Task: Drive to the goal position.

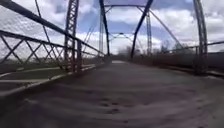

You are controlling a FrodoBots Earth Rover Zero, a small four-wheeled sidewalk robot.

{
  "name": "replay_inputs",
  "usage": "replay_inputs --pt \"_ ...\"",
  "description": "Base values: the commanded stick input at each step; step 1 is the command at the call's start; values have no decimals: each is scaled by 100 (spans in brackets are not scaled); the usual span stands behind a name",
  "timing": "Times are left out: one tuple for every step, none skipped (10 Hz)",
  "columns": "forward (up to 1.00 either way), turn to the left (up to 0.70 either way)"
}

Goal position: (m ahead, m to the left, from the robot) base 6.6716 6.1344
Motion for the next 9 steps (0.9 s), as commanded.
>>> replay_inputs --pt "92 0" --pt "91 0" --pt "91 0" --pt "91 0" --pt "92 0" --pt "93 0" --pt "92 0" --pt "92 0" --pt "92 0"
